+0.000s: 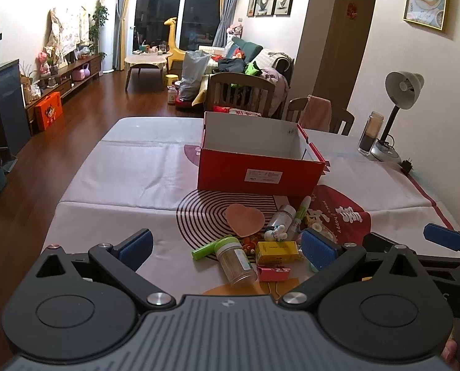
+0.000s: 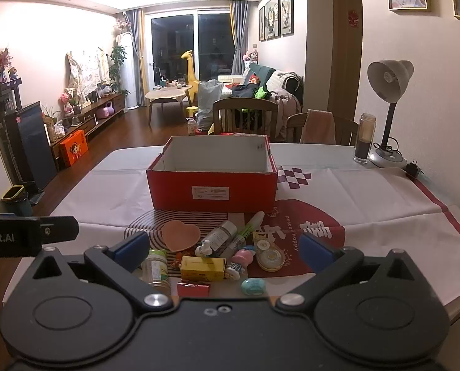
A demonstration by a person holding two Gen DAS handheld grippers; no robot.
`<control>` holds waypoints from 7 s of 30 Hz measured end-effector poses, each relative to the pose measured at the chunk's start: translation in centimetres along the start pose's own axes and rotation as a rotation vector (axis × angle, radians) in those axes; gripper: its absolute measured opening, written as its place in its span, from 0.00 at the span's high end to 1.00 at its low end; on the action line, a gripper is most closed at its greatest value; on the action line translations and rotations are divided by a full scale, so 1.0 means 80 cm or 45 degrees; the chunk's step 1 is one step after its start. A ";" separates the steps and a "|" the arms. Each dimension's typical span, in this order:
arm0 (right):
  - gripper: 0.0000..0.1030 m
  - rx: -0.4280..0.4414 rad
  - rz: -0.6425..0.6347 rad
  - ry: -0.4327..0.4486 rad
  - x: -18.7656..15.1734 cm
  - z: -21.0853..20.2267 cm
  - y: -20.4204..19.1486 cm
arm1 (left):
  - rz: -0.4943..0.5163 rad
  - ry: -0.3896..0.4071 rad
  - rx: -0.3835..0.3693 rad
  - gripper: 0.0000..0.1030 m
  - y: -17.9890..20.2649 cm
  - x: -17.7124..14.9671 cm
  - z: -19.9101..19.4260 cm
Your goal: Organize rigid objects
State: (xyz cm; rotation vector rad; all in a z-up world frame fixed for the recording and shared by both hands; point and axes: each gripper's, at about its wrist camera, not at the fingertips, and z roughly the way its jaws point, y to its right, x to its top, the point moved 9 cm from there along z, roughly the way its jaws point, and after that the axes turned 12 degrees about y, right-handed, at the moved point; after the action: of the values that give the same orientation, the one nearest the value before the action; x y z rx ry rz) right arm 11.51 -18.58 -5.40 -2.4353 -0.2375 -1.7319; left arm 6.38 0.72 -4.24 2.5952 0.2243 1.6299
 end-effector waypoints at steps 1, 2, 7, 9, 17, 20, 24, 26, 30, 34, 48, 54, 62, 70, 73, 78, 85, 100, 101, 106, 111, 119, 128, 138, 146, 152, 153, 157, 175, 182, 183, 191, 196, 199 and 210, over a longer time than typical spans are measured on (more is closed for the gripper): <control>0.00 0.001 -0.003 0.003 0.000 0.001 0.000 | -0.001 0.000 -0.001 0.00 0.000 0.000 0.000; 0.00 0.000 -0.006 0.003 0.001 0.001 -0.002 | -0.002 0.001 -0.001 0.00 0.000 0.001 0.001; 0.00 -0.001 -0.010 -0.002 0.000 0.004 -0.005 | -0.019 -0.006 -0.013 0.00 -0.001 0.002 0.004; 0.00 -0.002 -0.011 -0.004 0.000 0.006 -0.007 | -0.021 -0.008 -0.016 0.00 -0.001 0.002 0.006; 0.00 0.002 -0.015 -0.009 0.000 0.010 -0.013 | -0.035 -0.025 -0.021 0.00 -0.012 -0.002 0.011; 0.00 0.002 -0.016 -0.011 0.001 0.011 -0.015 | -0.041 -0.033 -0.031 0.00 -0.015 -0.004 0.014; 0.00 0.003 -0.020 -0.010 0.003 0.014 -0.020 | -0.033 -0.021 -0.034 0.00 -0.017 -0.002 0.015; 0.00 0.001 -0.021 -0.009 0.005 0.015 -0.023 | -0.024 -0.018 -0.033 0.00 -0.019 -0.002 0.015; 0.00 -0.003 -0.018 -0.011 0.005 0.018 -0.024 | -0.019 -0.012 -0.037 0.00 -0.024 0.000 0.016; 0.01 -0.001 0.006 -0.031 0.002 0.025 -0.020 | -0.056 -0.001 -0.050 0.00 -0.038 0.005 0.022; 0.05 -0.033 -0.005 -0.106 -0.024 0.076 0.060 | 0.024 -0.076 -0.046 0.00 -0.055 -0.040 0.080; 0.07 0.005 -0.055 -0.187 -0.056 0.108 0.074 | 0.072 -0.111 -0.094 0.00 -0.027 -0.062 0.113; 0.20 0.019 -0.106 -0.282 -0.091 0.160 0.095 | 0.114 -0.182 -0.028 0.00 -0.009 -0.084 0.161; 0.26 0.068 -0.194 -0.378 -0.125 0.211 0.105 | 0.131 -0.305 0.019 0.01 -0.001 -0.114 0.201; 0.28 0.090 -0.235 -0.404 -0.136 0.227 0.109 | 0.106 -0.353 0.040 0.01 -0.002 -0.125 0.214; 0.33 0.132 -0.257 -0.446 -0.149 0.253 0.114 | 0.053 -0.404 0.049 0.01 -0.003 -0.137 0.230; 0.39 0.199 -0.286 -0.469 -0.158 0.271 0.109 | 0.035 -0.466 0.061 0.10 0.000 -0.147 0.245; 0.52 0.251 -0.237 -0.478 -0.153 0.282 0.104 | -0.025 -0.526 -0.033 0.50 0.018 -0.156 0.255; 0.52 0.244 -0.230 -0.480 -0.154 0.281 0.105 | -0.031 -0.529 -0.033 0.50 0.017 -0.156 0.255; 0.52 0.190 -0.185 -0.490 -0.152 0.275 0.113 | -0.031 -0.527 -0.022 0.57 0.011 -0.153 0.251; 0.52 0.150 -0.107 -0.479 -0.143 0.260 0.121 | 0.001 -0.506 -0.006 0.58 0.008 -0.146 0.241; 0.52 0.136 -0.058 -0.411 -0.107 0.228 0.118 | 0.013 -0.460 0.023 0.59 -0.002 -0.131 0.225; 0.52 0.164 -0.006 -0.365 -0.064 0.202 0.104 | 0.015 -0.381 0.039 0.59 -0.009 -0.098 0.203; 0.52 0.192 0.016 -0.334 -0.006 0.204 0.091 | 0.031 -0.313 0.044 0.59 -0.009 -0.044 0.190; 0.52 0.245 -0.009 -0.281 0.046 0.229 0.078 | 0.055 -0.239 0.036 0.59 -0.002 0.008 0.208; 0.52 0.265 -0.044 -0.274 0.069 0.262 0.072 | 0.077 -0.193 0.049 0.59 0.000 0.048 0.239; 0.52 0.269 -0.049 -0.274 0.071 0.267 0.072 | 0.079 -0.191 0.055 0.59 -0.001 0.053 0.245; 0.52 0.288 -0.064 -0.288 0.076 0.294 0.068 | 0.106 -0.178 0.065 0.59 0.002 0.073 0.270; 0.52 0.321 -0.167 -0.454 0.053 0.420 0.043 | 0.212 -0.274 0.054 0.59 0.031 0.109 0.439; 0.52 0.321 -0.231 -0.557 0.024 0.463 0.035 | 0.239 -0.370 0.069 0.59 0.042 0.093 0.498; 0.52 0.324 -0.241 -0.572 0.020 0.469 0.033 | 0.239 -0.389 0.068 0.59 0.042 0.089 0.506; 0.52 0.370 -0.315 -0.691 -0.003 0.497 0.017 | 0.248 -0.556 0.061 0.59 0.045 0.062 0.552; 0.52 0.369 -0.357 -0.766 -0.015 0.506 0.012 | 0.267 -0.637 0.075 0.59 0.042 0.046 0.568; 0.52 0.367 -0.360 -0.821 -0.025 0.509 0.012 | 0.264 -0.679 0.079 0.59 0.039 0.037 0.574; 0.52 0.344 -0.352 -0.910 -0.047 0.518 0.017 | 0.244 -0.750 0.082 0.59 0.027 0.021 0.588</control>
State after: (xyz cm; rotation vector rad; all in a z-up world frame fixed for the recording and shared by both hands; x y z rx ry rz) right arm 48.83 -11.51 -22.48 -2.7857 -0.8502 -0.7436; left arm 49.65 -0.26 -22.95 3.0764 -0.0106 0.8322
